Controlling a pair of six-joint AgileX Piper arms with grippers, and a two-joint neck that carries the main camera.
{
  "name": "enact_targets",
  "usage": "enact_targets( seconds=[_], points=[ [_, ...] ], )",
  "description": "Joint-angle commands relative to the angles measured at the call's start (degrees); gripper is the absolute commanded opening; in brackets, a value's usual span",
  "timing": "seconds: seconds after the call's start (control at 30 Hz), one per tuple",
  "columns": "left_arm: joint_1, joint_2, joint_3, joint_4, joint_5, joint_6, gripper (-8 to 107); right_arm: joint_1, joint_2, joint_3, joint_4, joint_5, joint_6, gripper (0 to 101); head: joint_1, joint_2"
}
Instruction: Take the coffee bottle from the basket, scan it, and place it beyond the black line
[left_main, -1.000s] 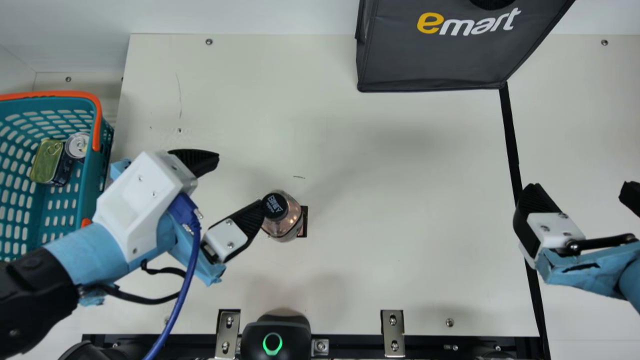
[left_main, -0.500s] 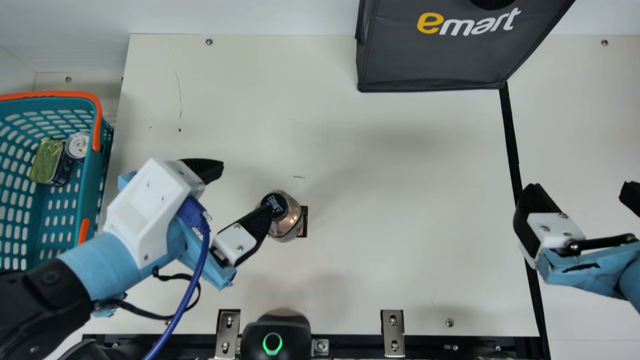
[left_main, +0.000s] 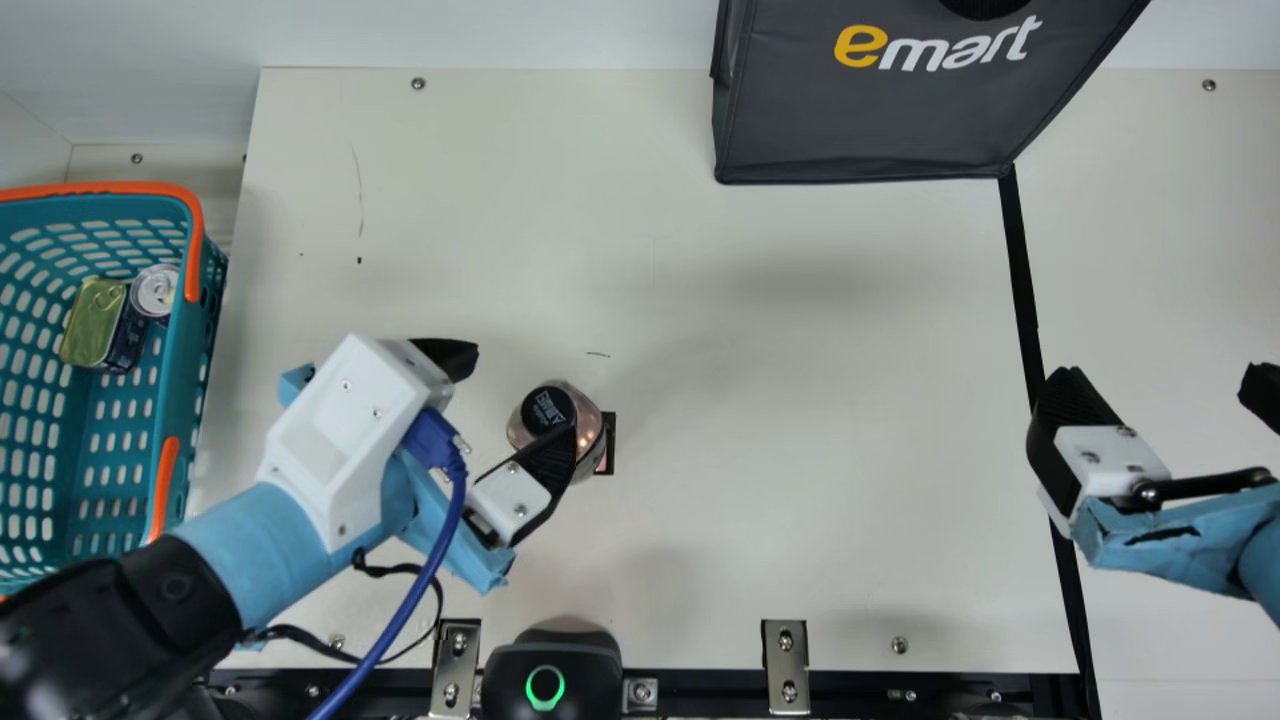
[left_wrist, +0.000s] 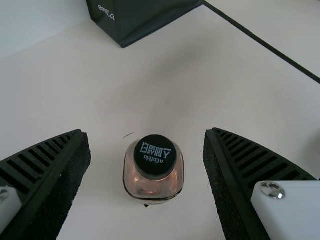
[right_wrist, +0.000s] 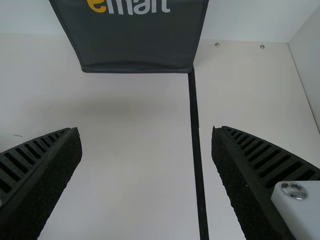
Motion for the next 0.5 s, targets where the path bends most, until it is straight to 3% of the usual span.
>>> enact_targets(
  seconds=[0.0, 0.47],
  points=[
    [-1.21, 0.41, 0.12, 1.90, -0.25, -3.53, 90, 0.00, 0.00, 0.00, 0.00, 0.00, 0.00, 91, -1.57, 0.09],
    [-7.18, 3.76, 1.61, 11.78, -1.98, -16.36, 90, 0.00, 0.00, 0.00, 0.00, 0.00, 0.00, 91, -1.57, 0.09]
  ],
)
